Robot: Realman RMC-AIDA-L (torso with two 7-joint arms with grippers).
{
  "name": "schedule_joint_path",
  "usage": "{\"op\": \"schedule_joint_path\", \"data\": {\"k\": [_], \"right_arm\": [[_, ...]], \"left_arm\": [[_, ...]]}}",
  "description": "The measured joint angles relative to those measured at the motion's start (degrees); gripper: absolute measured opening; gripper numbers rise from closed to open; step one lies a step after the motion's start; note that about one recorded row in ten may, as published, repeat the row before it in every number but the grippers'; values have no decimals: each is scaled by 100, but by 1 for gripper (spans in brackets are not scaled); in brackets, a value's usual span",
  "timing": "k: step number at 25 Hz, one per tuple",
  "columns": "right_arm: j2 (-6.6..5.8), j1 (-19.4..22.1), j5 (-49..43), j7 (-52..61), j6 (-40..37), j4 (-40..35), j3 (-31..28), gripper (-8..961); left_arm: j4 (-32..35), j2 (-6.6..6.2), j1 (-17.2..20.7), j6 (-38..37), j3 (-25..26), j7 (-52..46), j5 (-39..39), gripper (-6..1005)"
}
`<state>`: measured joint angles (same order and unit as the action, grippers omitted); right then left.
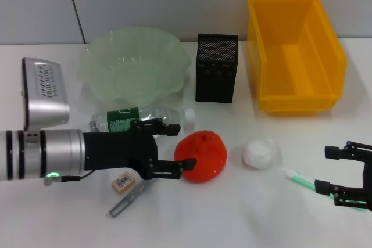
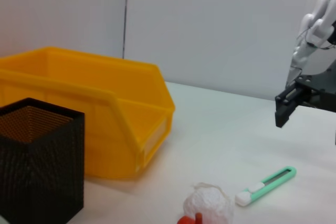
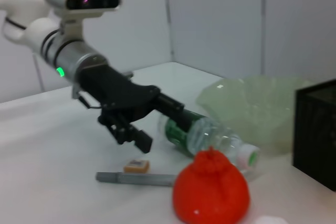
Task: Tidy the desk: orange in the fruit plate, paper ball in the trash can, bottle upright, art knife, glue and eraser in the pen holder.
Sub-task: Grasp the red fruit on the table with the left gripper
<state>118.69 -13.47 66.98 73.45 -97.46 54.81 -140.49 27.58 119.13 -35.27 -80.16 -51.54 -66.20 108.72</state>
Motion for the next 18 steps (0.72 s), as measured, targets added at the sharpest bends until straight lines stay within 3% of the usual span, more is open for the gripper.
{"op": "schedule_joint_path", "data": {"k": [10,18], "right_arm": [[8,102,-73,29,-85,22,-284,766],[4,115,-73,63,-42,22,-292,766]], "left_arm": [[-1047,9,-510,936,-27,326,-268,805],[-1440,7,-732,1277,-57,377,-324,799]]}}
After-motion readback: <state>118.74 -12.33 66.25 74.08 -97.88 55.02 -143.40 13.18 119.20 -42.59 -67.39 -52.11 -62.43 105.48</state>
